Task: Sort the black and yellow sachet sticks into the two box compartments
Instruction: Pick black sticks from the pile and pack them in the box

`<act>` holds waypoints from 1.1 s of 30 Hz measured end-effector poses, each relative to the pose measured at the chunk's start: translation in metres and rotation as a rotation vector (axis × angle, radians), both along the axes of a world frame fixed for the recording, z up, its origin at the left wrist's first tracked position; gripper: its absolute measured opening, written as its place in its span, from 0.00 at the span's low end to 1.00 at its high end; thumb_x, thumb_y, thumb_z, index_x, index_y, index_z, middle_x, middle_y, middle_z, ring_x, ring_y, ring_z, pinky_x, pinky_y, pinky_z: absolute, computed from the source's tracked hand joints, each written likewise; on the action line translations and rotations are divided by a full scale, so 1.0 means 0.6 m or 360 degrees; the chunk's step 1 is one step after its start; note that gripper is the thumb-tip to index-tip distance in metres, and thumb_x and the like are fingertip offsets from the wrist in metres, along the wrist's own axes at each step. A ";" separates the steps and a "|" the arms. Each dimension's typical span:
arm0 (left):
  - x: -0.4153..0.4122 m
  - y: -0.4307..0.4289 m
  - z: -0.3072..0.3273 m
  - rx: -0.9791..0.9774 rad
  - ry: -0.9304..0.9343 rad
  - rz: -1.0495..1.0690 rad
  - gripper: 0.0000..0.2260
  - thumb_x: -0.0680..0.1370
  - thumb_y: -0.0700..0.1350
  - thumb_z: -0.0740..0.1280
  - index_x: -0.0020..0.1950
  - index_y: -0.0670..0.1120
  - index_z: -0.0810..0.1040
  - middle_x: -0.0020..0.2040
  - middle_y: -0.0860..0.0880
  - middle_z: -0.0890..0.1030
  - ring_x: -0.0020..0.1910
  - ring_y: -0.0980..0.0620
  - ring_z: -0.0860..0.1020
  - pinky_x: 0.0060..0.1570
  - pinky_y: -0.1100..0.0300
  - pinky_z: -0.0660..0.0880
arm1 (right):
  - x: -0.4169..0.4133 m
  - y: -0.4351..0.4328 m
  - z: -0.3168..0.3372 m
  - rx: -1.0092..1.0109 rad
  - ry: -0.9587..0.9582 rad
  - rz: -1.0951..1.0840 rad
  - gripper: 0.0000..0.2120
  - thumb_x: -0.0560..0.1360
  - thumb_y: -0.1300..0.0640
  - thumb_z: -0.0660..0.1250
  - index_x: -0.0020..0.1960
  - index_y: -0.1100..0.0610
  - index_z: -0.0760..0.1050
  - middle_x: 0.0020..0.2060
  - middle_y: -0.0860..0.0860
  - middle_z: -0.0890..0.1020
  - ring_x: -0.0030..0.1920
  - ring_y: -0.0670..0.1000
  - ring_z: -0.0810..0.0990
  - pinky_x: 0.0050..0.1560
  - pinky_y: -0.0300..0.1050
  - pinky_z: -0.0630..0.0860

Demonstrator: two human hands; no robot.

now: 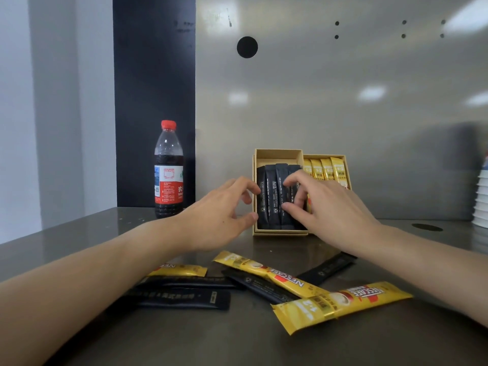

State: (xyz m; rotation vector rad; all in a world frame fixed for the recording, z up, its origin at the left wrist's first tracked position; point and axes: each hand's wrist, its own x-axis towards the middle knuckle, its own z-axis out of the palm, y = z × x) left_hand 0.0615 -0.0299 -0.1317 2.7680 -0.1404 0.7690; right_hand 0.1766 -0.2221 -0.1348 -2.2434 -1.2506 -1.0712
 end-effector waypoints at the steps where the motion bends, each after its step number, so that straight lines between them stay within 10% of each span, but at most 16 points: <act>1: 0.000 0.000 0.000 0.0002 -0.0004 0.0002 0.18 0.82 0.52 0.64 0.71 0.56 0.65 0.62 0.56 0.72 0.45 0.55 0.81 0.54 0.55 0.77 | 0.000 -0.001 0.000 -0.0013 -0.0020 0.0004 0.19 0.79 0.44 0.66 0.68 0.45 0.68 0.39 0.41 0.80 0.33 0.37 0.74 0.38 0.41 0.78; 10: -0.002 -0.003 0.004 0.0002 -0.0035 -0.0025 0.15 0.82 0.51 0.63 0.68 0.56 0.67 0.61 0.57 0.72 0.45 0.54 0.81 0.51 0.57 0.78 | -0.011 -0.007 0.005 0.0022 -0.0036 0.0020 0.20 0.82 0.42 0.59 0.72 0.44 0.68 0.41 0.41 0.81 0.38 0.40 0.77 0.39 0.40 0.77; 16: -0.014 -0.005 0.013 -0.0011 -0.0096 -0.0036 0.06 0.82 0.49 0.64 0.58 0.56 0.71 0.58 0.58 0.75 0.45 0.54 0.81 0.48 0.53 0.79 | -0.019 -0.026 0.039 0.0131 0.0151 0.0240 0.10 0.80 0.43 0.62 0.50 0.46 0.79 0.36 0.42 0.82 0.33 0.41 0.77 0.34 0.37 0.69; 23: -0.017 -0.007 0.017 -0.0022 -0.0094 -0.0156 0.08 0.81 0.42 0.66 0.48 0.56 0.77 0.51 0.59 0.79 0.48 0.57 0.79 0.43 0.65 0.76 | -0.035 -0.074 0.085 -0.0838 0.1450 0.0608 0.10 0.74 0.57 0.75 0.55 0.55 0.83 0.40 0.44 0.84 0.30 0.43 0.73 0.31 0.43 0.62; 33: -0.015 -0.006 0.016 -0.0029 -0.0128 -0.0146 0.08 0.81 0.42 0.66 0.48 0.57 0.78 0.51 0.61 0.79 0.49 0.60 0.78 0.41 0.71 0.73 | -0.030 -0.081 0.079 -0.1217 0.1474 0.0293 0.07 0.72 0.57 0.78 0.45 0.50 0.80 0.32 0.40 0.78 0.30 0.40 0.74 0.30 0.36 0.67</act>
